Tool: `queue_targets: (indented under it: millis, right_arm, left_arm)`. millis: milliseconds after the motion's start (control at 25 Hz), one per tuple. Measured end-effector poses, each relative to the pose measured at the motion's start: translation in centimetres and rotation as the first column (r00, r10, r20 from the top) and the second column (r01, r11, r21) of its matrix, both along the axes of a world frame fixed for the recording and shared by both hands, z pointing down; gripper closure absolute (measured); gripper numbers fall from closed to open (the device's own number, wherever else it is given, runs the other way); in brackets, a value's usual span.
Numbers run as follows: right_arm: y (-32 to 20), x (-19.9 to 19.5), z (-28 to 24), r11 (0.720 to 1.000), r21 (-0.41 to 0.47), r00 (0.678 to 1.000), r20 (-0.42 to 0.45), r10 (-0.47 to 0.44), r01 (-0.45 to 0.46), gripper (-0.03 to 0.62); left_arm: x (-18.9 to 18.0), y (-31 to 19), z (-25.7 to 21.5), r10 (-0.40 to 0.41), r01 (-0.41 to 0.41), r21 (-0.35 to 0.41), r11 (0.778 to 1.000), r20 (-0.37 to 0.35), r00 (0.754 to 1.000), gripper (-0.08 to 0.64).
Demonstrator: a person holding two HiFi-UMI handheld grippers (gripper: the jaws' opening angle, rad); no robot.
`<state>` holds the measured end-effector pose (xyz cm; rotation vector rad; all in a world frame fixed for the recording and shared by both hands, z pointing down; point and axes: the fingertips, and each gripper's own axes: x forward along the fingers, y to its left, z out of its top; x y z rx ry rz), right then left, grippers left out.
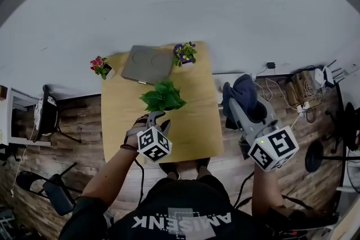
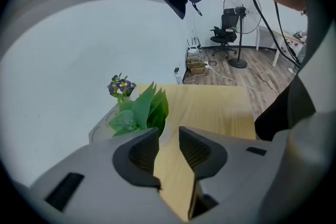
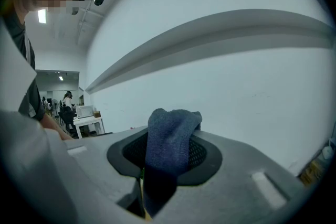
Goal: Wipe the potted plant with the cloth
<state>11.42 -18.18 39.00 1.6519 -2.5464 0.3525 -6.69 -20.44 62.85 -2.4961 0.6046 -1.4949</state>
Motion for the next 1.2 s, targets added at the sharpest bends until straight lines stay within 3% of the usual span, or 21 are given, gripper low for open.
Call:
queue_targets:
  millis: [240, 600, 1000, 1200]
  right_arm:
    - [0.7, 0.7, 1.4, 0.999, -0.034, 1.000, 0.001, 0.012, -0.012, 0.468]
    - [1.2, 1.1, 2.6, 0.998, -0.064, 1.000, -0.004, 0.022, -0.022, 0.468]
    - [1.8, 1.6, 3.7, 0.996, -0.081, 1.000, 0.012, 0.027, -0.026, 0.468]
    - [1.7, 1.3, 3.9, 0.996, -0.085, 1.000, 0.018, 0.019, -0.018, 0.468]
  left_arm:
    - [0.7, -1.7, 2.1, 0.029, -0.034, 0.052, 0.998, 0.090, 0.996, 0.439]
    - [1.1, -3.3, 5.3, 0.055, -0.069, 0.052, 0.996, 0.226, 0.973, 0.439]
    - [0.7, -3.7, 6.0, 0.024, -0.033, 0.029, 0.999, 0.264, 0.964, 0.472]
    - [0.9, -3.9, 6.2, 0.015, -0.017, 0.007, 1.000, 0.279, 0.960, 0.522]
